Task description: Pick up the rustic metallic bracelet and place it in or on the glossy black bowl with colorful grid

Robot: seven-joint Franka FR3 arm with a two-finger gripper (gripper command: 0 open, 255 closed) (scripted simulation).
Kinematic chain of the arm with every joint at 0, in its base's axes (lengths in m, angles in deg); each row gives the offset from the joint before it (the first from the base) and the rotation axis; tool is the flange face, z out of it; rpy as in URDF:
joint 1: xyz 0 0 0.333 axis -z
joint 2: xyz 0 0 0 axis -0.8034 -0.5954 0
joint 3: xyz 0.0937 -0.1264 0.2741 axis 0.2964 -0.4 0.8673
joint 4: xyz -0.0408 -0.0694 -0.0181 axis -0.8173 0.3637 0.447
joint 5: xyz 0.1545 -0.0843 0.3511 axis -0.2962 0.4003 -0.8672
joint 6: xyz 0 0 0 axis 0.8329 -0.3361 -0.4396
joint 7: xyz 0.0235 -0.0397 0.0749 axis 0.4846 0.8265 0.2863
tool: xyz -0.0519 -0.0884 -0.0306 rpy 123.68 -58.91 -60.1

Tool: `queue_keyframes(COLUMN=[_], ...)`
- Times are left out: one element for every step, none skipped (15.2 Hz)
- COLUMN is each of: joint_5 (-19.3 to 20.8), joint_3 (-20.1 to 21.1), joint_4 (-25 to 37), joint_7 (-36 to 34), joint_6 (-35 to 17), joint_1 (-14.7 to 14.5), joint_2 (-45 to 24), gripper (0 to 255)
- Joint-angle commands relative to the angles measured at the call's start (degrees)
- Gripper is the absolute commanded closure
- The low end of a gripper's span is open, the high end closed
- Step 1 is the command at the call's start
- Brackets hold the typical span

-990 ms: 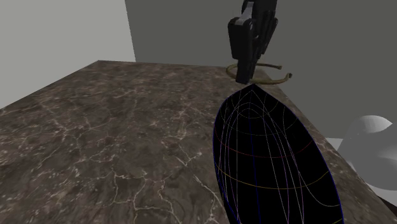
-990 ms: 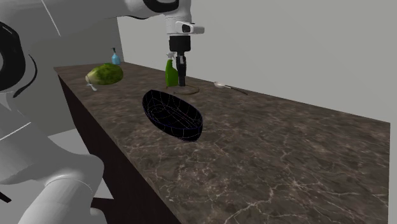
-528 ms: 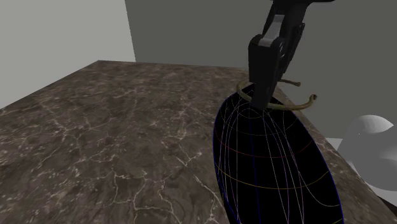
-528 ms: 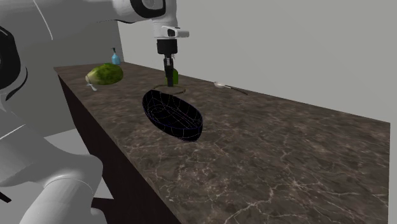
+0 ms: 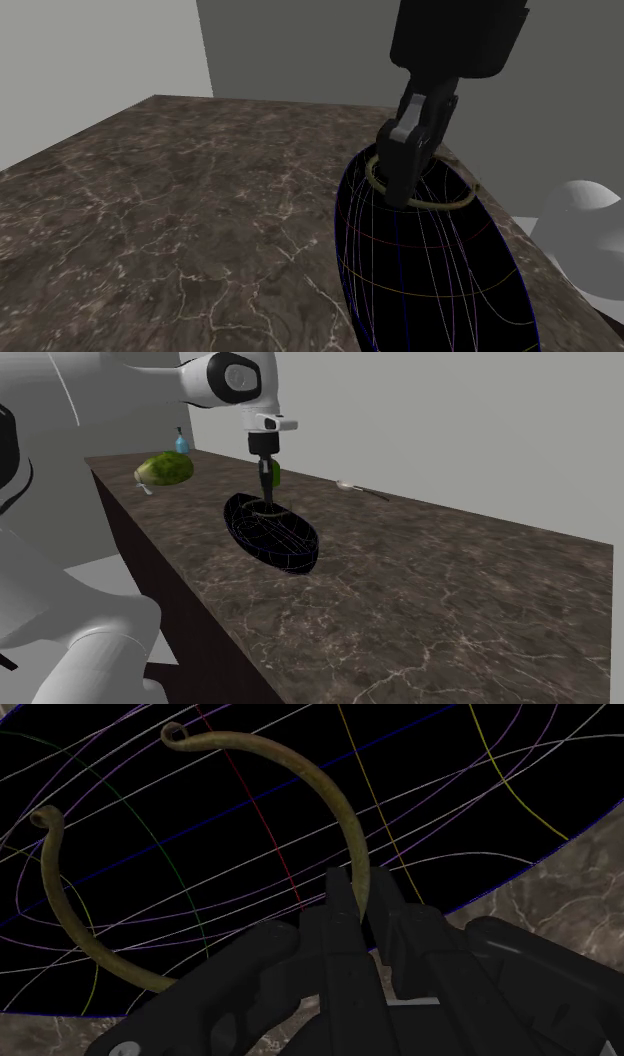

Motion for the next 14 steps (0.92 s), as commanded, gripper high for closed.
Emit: queue_keyframes(joint_5=[-0.4, -0.6, -0.6, -0.6, -0.6, -0.6, -0.6, -0.6, -0.6, -0.6, -0.6, -0.6, -0.6, -0.6], joint_3=[0.0, 0.1, 0.1, 0.1, 0.1, 0.1, 0.1, 0.1, 0.1, 0.1, 0.1, 0.1, 0.1, 0.1], joint_4=[-2.1, -3.8, -3.8, -3.8, -3.8, -3.8, -3.8, -3.8, -3.8, -3.8, -3.8, -3.8, -3.8, -3.8], joint_7=[0.3, 0.5, 0.5, 0.5, 0.5, 0.5, 0.5, 0.5, 0.5, 0.5, 0.5, 0.5, 0.5, 0.5], joint_6=[-1.4, -2.7, -2.7, -2.7, -2.7, -2.7, -2.7, -2.7, -2.7, -2.6, -2.6, -2.6, -2.6, -2.6], joint_1=[-0.3, -0.4, -0.4, -0.4, -0.4, -0.4, -0.4, -0.4, -0.4, -0.4, -0.4, -0.4, -0.4, -0.4], joint_2=[0.8, 1.2, 1.2, 1.2, 1.2, 1.2, 1.2, 1.2, 1.2, 1.2, 1.2, 1.2, 1.2, 1.2], gripper=[255, 255, 255, 255, 255, 255, 255, 255, 255, 255, 0, 0, 0, 0])
